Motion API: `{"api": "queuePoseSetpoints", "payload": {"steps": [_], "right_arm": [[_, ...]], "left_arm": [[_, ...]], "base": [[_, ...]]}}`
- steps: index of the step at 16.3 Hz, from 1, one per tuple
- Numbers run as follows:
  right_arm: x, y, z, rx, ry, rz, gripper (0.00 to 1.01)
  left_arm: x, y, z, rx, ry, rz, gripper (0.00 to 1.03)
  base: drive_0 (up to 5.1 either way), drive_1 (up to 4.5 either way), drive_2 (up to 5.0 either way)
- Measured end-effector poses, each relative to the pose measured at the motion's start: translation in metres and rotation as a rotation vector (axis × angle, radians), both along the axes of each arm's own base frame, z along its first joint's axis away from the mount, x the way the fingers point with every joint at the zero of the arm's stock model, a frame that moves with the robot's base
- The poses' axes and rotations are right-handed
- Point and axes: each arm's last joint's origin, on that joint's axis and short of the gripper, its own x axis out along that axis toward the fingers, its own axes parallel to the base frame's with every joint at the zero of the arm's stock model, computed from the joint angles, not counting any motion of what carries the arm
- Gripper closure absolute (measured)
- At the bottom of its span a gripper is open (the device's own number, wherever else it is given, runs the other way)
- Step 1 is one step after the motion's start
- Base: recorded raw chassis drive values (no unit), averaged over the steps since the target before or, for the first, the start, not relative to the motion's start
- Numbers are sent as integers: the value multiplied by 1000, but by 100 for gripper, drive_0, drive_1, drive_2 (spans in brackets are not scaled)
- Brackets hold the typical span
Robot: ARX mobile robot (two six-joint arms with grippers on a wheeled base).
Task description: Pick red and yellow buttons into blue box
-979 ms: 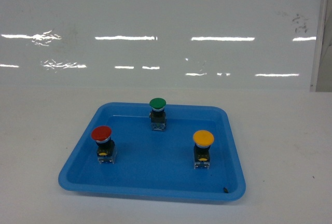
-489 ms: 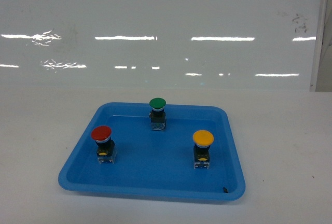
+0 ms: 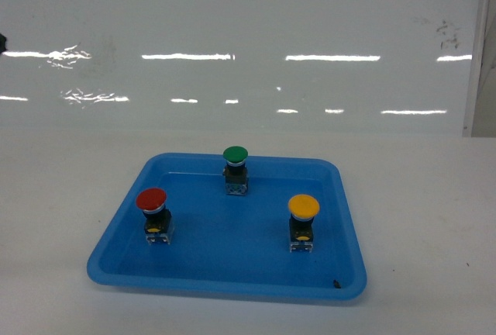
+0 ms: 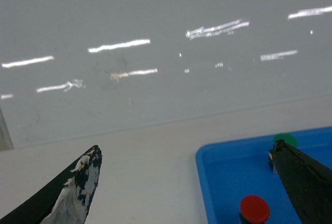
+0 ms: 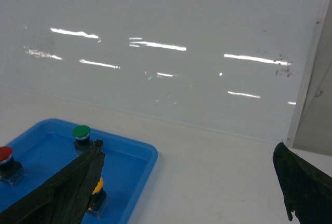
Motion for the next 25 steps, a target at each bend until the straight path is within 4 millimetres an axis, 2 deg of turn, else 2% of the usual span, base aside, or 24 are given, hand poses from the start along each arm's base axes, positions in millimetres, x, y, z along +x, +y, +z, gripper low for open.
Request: {"api": "queuePoseSetpoints", "payload": {"steps": [2, 3, 8, 12, 16, 17, 19, 23, 25], "right_arm": [[16, 4, -12, -23, 70, 26, 3], [17, 4, -17, -25, 106, 27, 3], [18, 5, -15, -30, 77, 42, 3], [58, 22, -36, -41, 152, 140, 3], [82, 50, -50, -84, 182, 226, 3], [88, 59, -60, -131, 207, 246, 3], [88, 63, -73, -190, 250, 271, 3], [91, 60, -71, -207, 227, 272, 3], [113, 57, -81, -224, 210, 254, 3]], "left_arm": [[23, -4, -8, 4, 122, -17, 5], [22, -5, -15, 7, 158, -20, 5], [24, -5, -13, 25, 114, -14, 5], [72, -3, -28, 101, 105, 19, 5], [109, 3, -41, 167, 172, 68, 5], [113, -2, -41, 197, 189, 64, 5], [113, -8, -42, 223, 189, 41, 5], [113, -5, -42, 227, 190, 48, 5], [113, -5, -42, 227, 190, 48, 5]], "base": [[0, 0, 0], [0, 0, 0], [0, 0, 0], [0, 0, 0], [0, 0, 0], [0, 0, 0], [0, 0, 0], [0, 0, 0], [0, 0, 0]]}}
